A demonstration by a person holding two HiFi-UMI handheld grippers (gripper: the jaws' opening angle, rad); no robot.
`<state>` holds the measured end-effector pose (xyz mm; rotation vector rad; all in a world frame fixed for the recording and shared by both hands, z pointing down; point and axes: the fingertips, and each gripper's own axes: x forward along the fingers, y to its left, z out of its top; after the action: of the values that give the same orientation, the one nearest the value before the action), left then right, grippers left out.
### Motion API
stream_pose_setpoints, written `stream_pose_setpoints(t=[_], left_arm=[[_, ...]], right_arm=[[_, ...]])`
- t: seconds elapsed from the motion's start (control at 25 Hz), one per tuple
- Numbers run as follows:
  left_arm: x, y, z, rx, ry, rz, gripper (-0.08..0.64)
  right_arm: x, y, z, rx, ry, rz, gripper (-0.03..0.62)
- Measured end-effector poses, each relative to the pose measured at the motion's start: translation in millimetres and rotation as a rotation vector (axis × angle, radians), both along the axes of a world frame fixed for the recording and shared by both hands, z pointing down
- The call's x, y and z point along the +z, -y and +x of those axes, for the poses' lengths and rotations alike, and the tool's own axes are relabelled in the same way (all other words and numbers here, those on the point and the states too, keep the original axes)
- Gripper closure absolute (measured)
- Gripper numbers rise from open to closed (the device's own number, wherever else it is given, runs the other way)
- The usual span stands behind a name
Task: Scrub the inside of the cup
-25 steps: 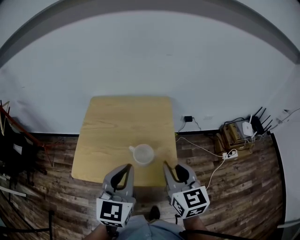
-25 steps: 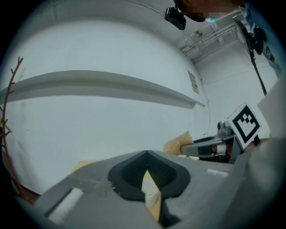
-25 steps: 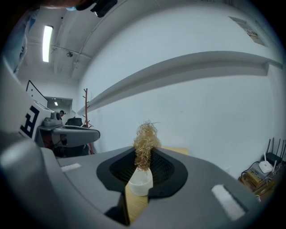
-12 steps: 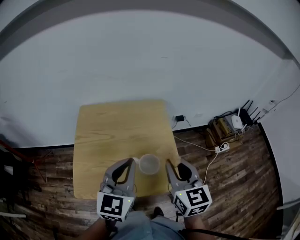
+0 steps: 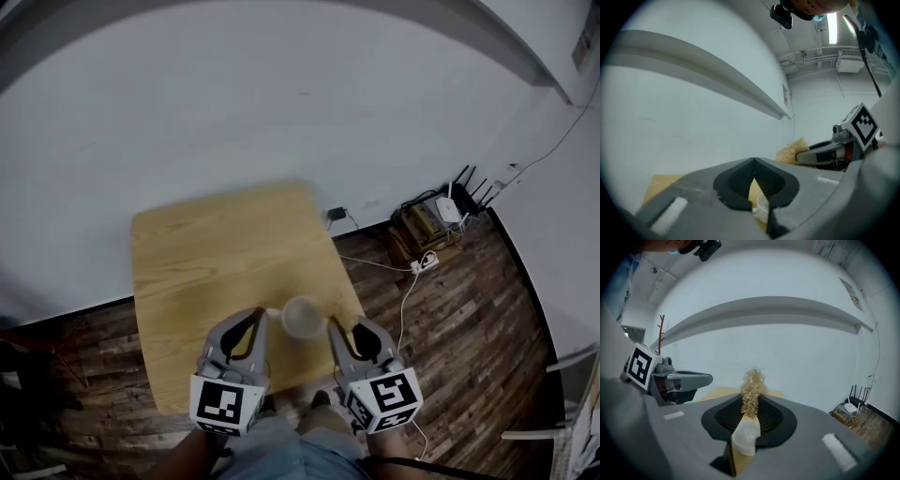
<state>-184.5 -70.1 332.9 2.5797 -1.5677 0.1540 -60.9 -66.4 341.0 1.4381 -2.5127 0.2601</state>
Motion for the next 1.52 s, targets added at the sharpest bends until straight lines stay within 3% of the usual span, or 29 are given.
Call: stream_pose_setpoints(t=[0.16,0.36,0.92,1.2,1.32,1.52], left_arm=[[5,-1,-6,0.043,0.030,0.022,0.540],[15,1,-2,0.055,-0.014,-0.026,0.539],[61,17,-6,0.122,0.012,-0.075,0.538],[103,24,9,0.316,0.142,0.035,0.524],[124,28,11,0.396,0.140,0.018,0.449],[148,26,25,0.637,0.163,0.038,0.371]], right_arm=[[4,-7,-4,0.026,-0.008,-0.010,0.514],[10,-8,-2,0.039,-0.019,-0.032,0.514],[42,-1,-9,-0.025,-0.007,-0.139,0.514],[80,-7,-9,-0.083,0.002,-0.221,0.514],[90,-10,-8,-0.109,0.019,-0.250,0.514],[98,-11,-12,-0.161,0.043,-0.312,0.514]])
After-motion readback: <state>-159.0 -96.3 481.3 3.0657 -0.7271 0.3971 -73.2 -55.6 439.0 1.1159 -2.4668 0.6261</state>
